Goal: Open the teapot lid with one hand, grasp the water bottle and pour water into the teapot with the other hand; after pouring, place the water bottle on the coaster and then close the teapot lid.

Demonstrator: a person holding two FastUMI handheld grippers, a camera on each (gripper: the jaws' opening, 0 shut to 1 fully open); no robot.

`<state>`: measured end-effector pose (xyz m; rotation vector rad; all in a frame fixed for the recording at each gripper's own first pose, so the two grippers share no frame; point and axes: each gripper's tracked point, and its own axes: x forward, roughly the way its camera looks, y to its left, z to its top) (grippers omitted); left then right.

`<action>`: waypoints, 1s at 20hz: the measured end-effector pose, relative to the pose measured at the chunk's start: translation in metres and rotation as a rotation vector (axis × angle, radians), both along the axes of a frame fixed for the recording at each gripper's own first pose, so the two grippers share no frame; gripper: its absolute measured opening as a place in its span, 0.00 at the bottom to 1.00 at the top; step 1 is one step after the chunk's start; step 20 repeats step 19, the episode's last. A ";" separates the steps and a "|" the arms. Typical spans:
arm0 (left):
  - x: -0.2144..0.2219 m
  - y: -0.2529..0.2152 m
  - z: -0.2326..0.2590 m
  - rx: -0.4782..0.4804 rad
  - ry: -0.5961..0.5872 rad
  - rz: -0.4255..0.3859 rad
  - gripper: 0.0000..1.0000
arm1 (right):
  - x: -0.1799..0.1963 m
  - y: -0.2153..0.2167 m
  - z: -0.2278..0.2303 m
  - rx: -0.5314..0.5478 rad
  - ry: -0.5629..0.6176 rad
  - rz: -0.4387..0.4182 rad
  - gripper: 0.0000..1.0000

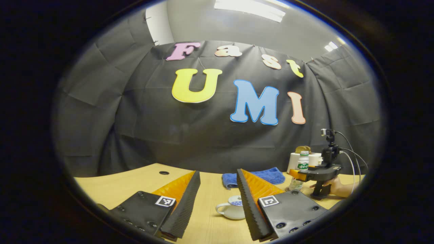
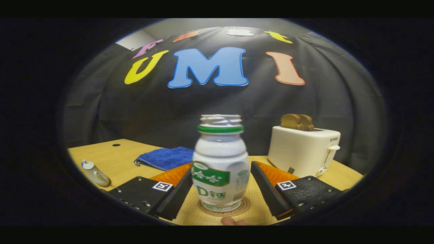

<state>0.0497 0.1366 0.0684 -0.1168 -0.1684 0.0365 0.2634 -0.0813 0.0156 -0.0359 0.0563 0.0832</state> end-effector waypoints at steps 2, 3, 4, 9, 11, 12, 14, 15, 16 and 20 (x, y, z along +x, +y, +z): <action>-0.005 -0.004 0.002 0.004 0.002 -0.009 0.75 | -0.007 0.001 0.002 -0.002 0.003 0.008 0.96; -0.007 -0.007 0.003 0.010 0.008 -0.012 0.75 | -0.014 0.001 0.003 -0.007 0.004 0.008 0.96; -0.006 -0.009 0.000 0.018 0.024 -0.009 0.75 | -0.022 0.001 0.005 -0.012 0.001 0.005 0.96; -0.019 -0.034 -0.022 0.020 0.097 -0.018 0.82 | -0.107 0.004 0.030 0.012 -0.055 0.000 0.96; -0.023 -0.062 -0.029 0.001 0.104 -0.063 0.92 | -0.152 0.006 0.039 -0.002 -0.089 -0.036 0.96; -0.023 -0.081 -0.033 -0.007 0.109 -0.096 0.96 | -0.174 0.012 0.040 0.004 -0.100 -0.054 0.96; -0.022 -0.110 -0.050 0.005 0.132 -0.114 0.96 | -0.215 0.037 0.030 0.036 -0.106 -0.047 0.96; -0.025 -0.118 -0.058 0.025 0.145 -0.095 0.96 | -0.231 0.050 0.023 0.042 -0.103 -0.042 0.96; -0.026 -0.126 -0.064 0.050 0.152 -0.085 0.96 | -0.245 0.059 0.015 0.034 -0.101 -0.041 0.96; -0.035 -0.147 -0.070 0.102 0.156 -0.082 0.96 | -0.268 0.072 -0.002 -0.023 -0.094 -0.043 0.95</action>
